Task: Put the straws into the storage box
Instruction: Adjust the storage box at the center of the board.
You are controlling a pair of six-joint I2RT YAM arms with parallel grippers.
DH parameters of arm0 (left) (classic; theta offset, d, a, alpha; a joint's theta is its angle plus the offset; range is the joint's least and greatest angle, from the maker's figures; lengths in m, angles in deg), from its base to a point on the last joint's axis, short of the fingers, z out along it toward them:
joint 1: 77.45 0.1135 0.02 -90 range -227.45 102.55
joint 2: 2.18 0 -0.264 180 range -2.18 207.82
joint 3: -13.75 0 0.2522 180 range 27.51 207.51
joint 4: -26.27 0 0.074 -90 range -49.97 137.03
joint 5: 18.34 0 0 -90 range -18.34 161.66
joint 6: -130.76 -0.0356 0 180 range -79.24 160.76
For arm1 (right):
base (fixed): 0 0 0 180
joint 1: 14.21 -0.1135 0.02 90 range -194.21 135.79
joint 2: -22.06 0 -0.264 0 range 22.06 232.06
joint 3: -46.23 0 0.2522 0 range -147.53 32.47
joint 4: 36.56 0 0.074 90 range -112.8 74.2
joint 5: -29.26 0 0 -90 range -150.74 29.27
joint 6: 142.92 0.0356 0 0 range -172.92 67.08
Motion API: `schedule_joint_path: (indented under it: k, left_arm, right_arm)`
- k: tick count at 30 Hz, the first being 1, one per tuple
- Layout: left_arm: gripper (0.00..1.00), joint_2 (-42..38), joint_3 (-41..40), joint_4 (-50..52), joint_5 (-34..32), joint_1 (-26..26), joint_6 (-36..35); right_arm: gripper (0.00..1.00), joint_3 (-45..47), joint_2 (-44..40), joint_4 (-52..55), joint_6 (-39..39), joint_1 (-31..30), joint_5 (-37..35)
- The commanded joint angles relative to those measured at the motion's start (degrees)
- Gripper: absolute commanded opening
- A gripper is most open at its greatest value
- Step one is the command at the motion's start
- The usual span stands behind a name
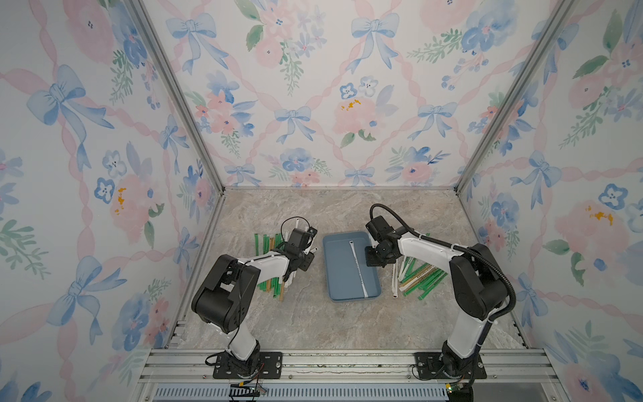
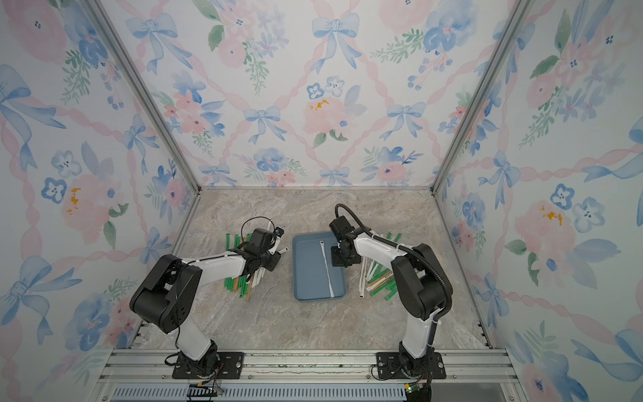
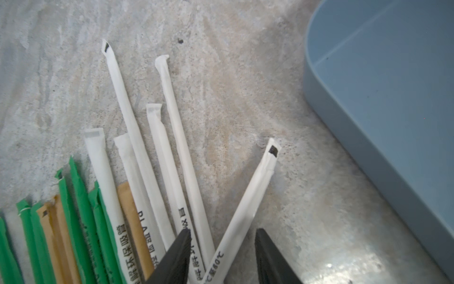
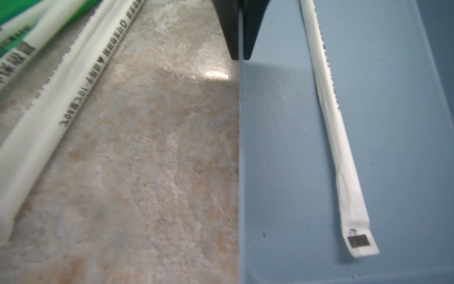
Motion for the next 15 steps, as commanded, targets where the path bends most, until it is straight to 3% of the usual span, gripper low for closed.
schedule_joint_path:
  k: [1, 7, 15]
  left_arm:
    - [0.45, 1.46, 0.83, 0.73, 1.54, 0.06, -2.12]
    - [0.32, 2.53, 1.27, 0.69, 1.23, 0.05, -2.3]
    - [0.14, 2.4, 1.35, 0.71, 0.92, 0.06, -0.7]
  right_arm:
    - [0.12, 1.02, -1.48, -0.2, -2.05, 0.55, 2.01]
    - [0.21, 2.08, -4.44, -0.52, 0.27, 1.11, 2.47]
    - [0.24, 3.94, -7.72, -0.71, 2.07, 3.37, 2.94]
